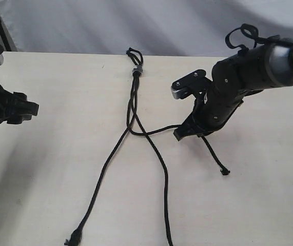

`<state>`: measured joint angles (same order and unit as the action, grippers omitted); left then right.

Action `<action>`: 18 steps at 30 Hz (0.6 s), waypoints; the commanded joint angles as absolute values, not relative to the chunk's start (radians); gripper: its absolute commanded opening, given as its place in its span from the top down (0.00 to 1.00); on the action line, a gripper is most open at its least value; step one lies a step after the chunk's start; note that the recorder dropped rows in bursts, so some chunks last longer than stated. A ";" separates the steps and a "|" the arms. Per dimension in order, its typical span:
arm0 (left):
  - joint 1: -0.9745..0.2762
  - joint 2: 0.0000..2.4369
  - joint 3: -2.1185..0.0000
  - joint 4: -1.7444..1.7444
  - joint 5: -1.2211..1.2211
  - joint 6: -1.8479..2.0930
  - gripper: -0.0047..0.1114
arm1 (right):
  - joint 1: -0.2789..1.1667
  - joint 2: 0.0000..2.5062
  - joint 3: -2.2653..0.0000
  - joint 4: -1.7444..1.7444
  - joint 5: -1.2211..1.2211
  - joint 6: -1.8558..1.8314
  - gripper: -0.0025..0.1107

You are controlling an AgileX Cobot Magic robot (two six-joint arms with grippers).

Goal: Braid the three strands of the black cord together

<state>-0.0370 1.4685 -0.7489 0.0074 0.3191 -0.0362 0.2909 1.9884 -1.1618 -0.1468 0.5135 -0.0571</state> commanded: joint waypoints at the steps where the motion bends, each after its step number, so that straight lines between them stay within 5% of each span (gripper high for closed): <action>1: -0.036 1.460 -0.746 -0.007 0.317 -0.041 0.41 | 0.258 2.014 -1.161 -0.162 0.522 -0.058 0.98; 14: -0.036 1.460 -0.746 -0.011 0.317 -0.041 0.41 | 0.255 2.018 -1.161 -0.158 0.566 -0.032 0.98; 18: -0.036 1.460 -0.746 -0.011 0.315 -0.041 0.41 | 0.255 2.018 -1.161 -0.159 0.566 0.025 0.84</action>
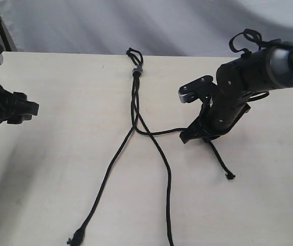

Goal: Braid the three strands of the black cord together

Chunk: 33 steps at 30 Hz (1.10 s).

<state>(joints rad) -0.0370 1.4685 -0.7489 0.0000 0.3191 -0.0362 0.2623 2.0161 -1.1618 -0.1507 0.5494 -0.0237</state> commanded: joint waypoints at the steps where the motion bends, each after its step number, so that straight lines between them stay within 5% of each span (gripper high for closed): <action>1: -0.036 1.460 -0.746 -0.011 0.313 -0.041 0.41 | 0.258 2.018 -1.161 -0.162 0.566 0.030 0.77; 7: -0.036 1.460 -0.746 -0.032 0.307 -0.043 0.41 | 0.259 2.007 -1.174 -0.155 0.578 0.015 0.39; 14: -0.147 1.472 -0.746 -0.084 0.316 -0.043 0.41 | 0.245 1.840 -1.196 -0.186 0.658 -0.049 0.38; 20: -0.413 1.535 -0.782 -0.088 0.262 -0.043 0.41 | 0.108 1.644 -1.113 -0.191 0.525 -0.022 0.38; 27: -0.668 1.759 -1.013 -0.101 0.305 -0.044 0.41 | -0.093 1.507 -0.973 -0.148 0.379 0.007 0.38; 33: -0.792 1.983 -1.254 -0.075 0.505 -0.024 0.41 | -0.092 1.494 -0.965 -0.131 0.353 0.000 0.38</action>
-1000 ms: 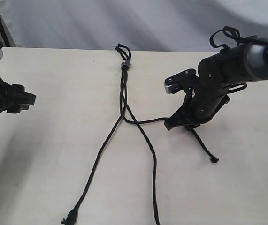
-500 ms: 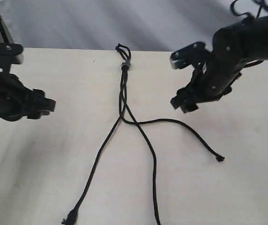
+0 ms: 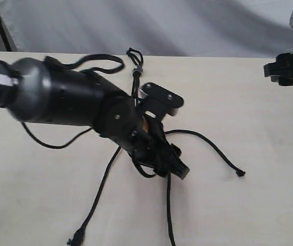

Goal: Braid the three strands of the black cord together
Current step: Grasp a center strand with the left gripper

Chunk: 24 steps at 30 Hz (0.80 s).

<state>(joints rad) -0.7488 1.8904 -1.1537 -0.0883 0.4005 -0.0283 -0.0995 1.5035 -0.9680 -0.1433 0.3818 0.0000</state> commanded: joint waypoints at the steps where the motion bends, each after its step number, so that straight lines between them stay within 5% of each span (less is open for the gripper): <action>1: -0.797 2.010 -1.280 -0.075 0.533 -0.024 0.41 | -0.088 1.494 -0.965 -0.131 0.353 0.000 0.38; 10: -0.804 2.147 -1.377 -0.065 0.697 -0.026 0.45 | -0.077 1.494 -0.965 -0.131 0.350 -0.016 0.38; 12: -0.804 2.150 -1.377 -0.052 0.731 -0.022 0.64 | -0.077 1.494 -0.965 -0.131 0.350 -0.016 0.38; 14: -0.804 2.129 -1.377 -0.052 0.739 0.000 0.96 | -0.077 1.494 -0.965 -0.121 0.350 -0.016 0.38; 19: -0.777 1.969 -1.377 0.081 0.755 0.000 0.95 | -0.077 1.504 -0.965 0.016 0.415 -0.107 0.38; 24: -0.708 1.862 -1.377 0.101 0.772 0.000 0.95 | 0.004 1.586 -0.965 0.432 0.502 -0.574 0.38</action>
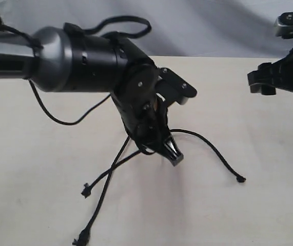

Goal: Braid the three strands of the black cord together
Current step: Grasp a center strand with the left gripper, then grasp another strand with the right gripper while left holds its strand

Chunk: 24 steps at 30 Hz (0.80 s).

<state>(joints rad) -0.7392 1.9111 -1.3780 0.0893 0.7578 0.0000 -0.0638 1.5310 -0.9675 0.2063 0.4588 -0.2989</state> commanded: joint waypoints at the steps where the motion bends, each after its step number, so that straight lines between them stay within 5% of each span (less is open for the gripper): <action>1: -0.708 1.856 -1.377 0.101 0.772 0.000 0.95 | 0.023 1.604 -0.965 0.456 0.502 -0.606 0.38; 15: -0.708 1.782 -1.377 0.123 0.822 -0.005 0.95 | 0.165 1.835 -1.024 0.467 0.416 -0.700 0.41; 22: -0.708 1.780 -1.375 0.123 0.857 0.000 0.95 | 0.161 1.836 -1.024 0.425 0.424 -0.703 0.95; 24: -0.708 1.780 -1.375 0.123 0.877 -0.007 0.95 | 0.161 1.815 -1.024 0.383 0.467 -0.703 0.98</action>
